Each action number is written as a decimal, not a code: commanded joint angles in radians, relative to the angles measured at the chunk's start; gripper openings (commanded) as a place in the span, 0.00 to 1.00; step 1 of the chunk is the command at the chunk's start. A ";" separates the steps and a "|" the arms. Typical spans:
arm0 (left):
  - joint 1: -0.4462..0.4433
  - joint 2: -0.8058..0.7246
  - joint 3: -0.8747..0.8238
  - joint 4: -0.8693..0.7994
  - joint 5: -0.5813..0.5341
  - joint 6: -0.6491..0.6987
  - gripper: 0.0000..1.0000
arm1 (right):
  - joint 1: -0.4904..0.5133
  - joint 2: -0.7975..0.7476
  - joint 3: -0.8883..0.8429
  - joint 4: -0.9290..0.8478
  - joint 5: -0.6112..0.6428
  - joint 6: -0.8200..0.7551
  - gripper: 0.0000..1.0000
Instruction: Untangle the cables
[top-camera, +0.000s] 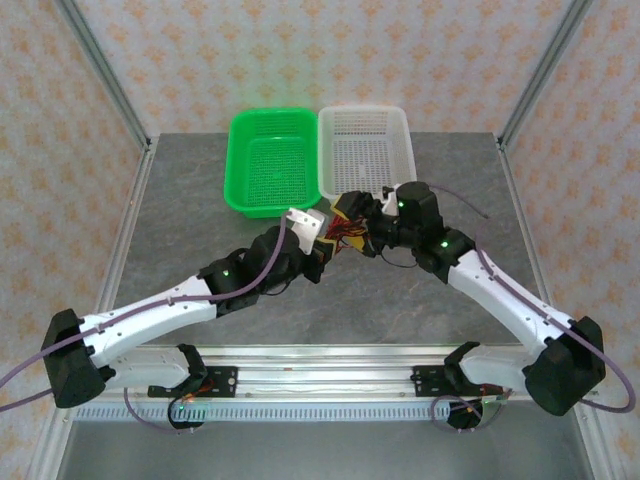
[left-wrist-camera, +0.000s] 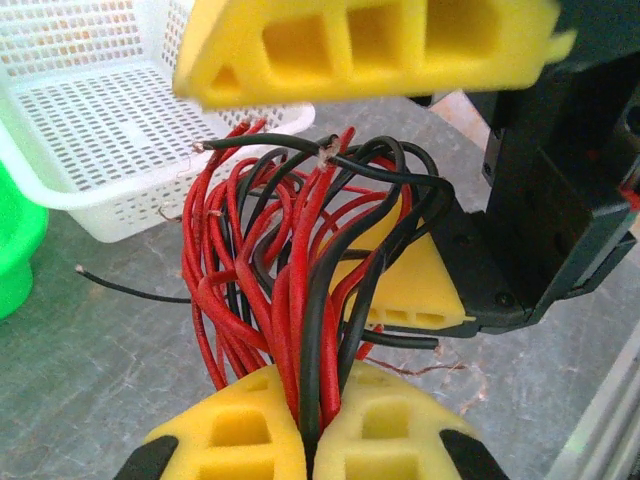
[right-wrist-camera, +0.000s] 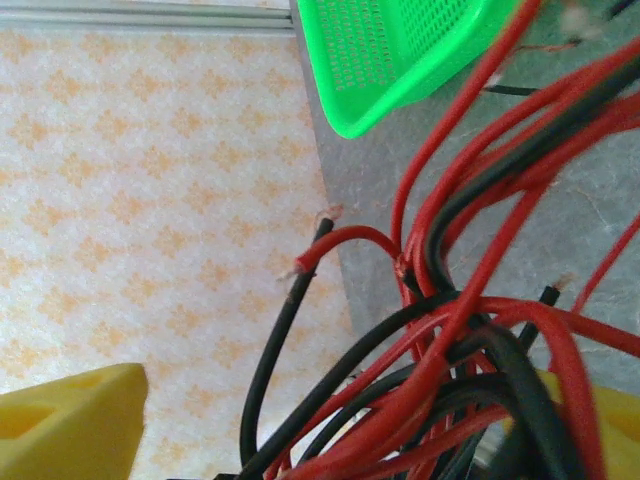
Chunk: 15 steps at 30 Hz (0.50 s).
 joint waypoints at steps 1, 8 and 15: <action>-0.008 -0.015 0.040 0.081 -0.065 0.052 0.00 | -0.004 0.011 0.005 0.053 -0.015 0.039 0.77; -0.018 -0.020 0.040 0.059 -0.010 0.051 0.00 | -0.004 0.002 0.016 0.014 0.039 0.007 0.01; -0.021 -0.113 0.019 0.006 0.028 0.007 0.70 | -0.029 0.031 0.100 -0.077 0.051 -0.333 0.00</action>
